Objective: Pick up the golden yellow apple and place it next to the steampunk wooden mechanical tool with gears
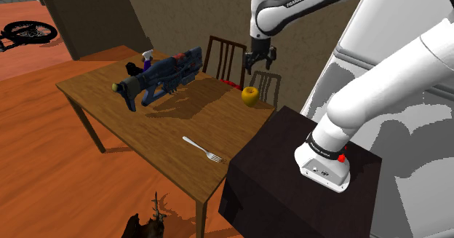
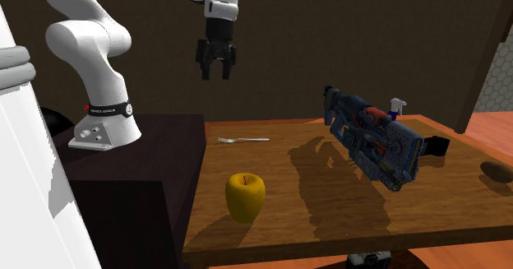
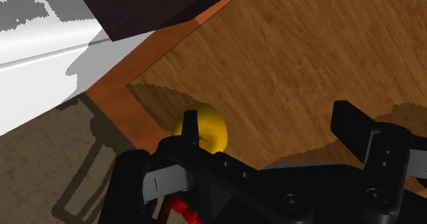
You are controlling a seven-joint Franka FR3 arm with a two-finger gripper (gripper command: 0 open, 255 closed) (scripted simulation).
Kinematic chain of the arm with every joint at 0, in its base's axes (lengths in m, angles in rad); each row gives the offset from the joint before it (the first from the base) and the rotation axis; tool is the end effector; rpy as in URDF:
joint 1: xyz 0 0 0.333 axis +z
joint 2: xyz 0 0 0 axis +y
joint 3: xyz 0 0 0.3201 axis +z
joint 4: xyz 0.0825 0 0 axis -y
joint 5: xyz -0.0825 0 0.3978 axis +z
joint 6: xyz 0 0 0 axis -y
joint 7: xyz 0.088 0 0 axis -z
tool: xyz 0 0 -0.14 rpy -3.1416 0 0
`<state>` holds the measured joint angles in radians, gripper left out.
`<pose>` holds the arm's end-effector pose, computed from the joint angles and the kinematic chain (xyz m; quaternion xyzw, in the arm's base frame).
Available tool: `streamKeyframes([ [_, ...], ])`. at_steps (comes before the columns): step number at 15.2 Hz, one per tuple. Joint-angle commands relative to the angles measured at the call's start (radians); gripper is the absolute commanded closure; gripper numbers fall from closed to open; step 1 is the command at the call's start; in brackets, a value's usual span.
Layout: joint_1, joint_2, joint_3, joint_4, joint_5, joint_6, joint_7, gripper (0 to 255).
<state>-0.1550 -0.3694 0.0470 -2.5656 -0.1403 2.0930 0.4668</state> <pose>0.4020 -0.0555 0.3476 0.9651 -0.2477 -0.0392 0.0754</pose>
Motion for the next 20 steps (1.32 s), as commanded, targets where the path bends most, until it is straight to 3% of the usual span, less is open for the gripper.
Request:
streamKeyframes([
  [1,-0.026,0.074,0.000,0.006,-0.022,0.078,0.061,0],
  [11,-0.127,0.437,-0.040,0.110,-0.172,0.371,0.381,0],
  [17,-0.150,0.647,-0.109,0.221,-0.250,0.492,0.562,0],
  [20,-0.151,0.697,-0.126,0.239,-0.264,0.528,0.587,0],
])
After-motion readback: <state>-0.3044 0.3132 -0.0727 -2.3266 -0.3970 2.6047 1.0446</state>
